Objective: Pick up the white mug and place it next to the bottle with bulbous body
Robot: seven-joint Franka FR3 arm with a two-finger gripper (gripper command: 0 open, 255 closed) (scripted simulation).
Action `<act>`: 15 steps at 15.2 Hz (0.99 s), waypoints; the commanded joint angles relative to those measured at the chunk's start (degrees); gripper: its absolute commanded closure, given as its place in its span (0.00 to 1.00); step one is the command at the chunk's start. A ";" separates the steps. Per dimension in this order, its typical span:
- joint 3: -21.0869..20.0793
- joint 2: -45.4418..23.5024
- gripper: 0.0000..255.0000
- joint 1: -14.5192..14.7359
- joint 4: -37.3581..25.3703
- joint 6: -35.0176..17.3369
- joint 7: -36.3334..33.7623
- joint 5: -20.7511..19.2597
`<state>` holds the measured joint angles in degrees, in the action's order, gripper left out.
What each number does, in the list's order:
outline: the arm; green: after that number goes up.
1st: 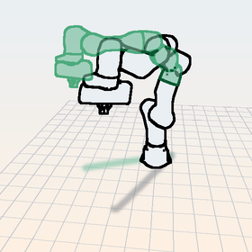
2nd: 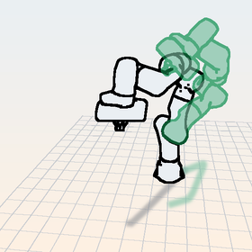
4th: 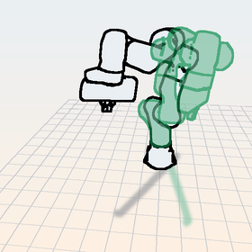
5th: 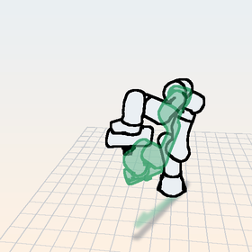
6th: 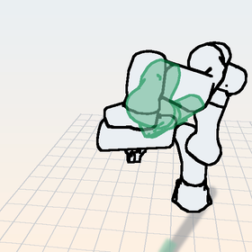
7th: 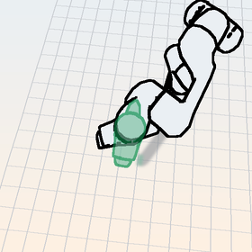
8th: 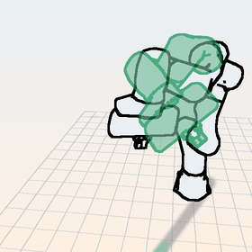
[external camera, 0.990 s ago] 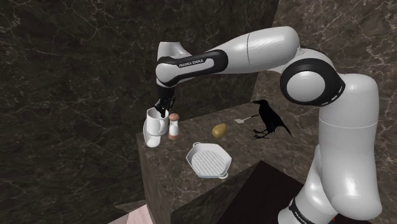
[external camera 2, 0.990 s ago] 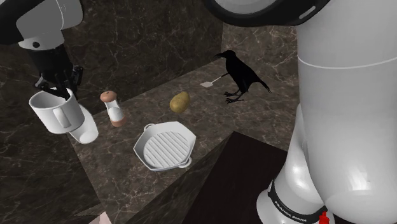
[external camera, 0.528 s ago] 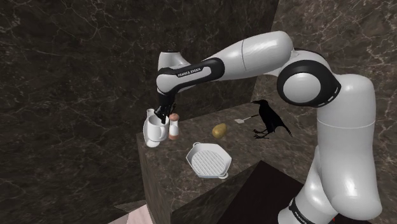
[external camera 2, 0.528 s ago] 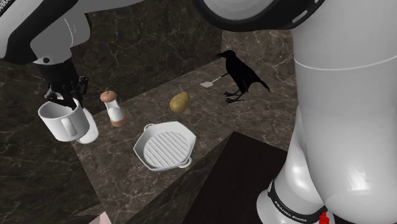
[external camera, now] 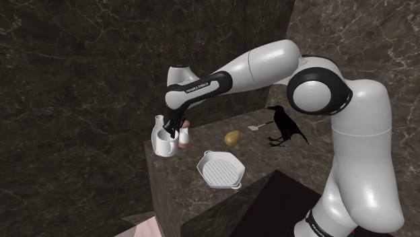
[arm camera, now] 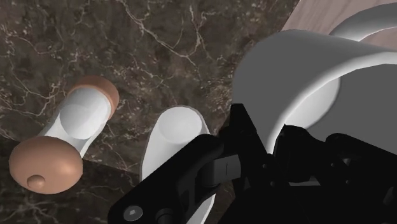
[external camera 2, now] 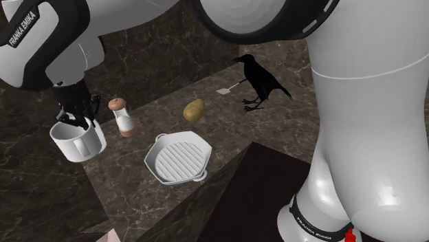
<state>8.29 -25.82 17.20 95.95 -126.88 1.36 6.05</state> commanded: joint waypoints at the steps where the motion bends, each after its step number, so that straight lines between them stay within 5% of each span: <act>1: -0.06 -0.58 1.00 -0.10 0.69 -1.32 0.21 0.17; 15: -0.81 -6.35 1.00 -0.56 3.15 -9.50 1.16 1.43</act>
<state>7.53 -31.79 16.62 98.99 -135.84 2.53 7.40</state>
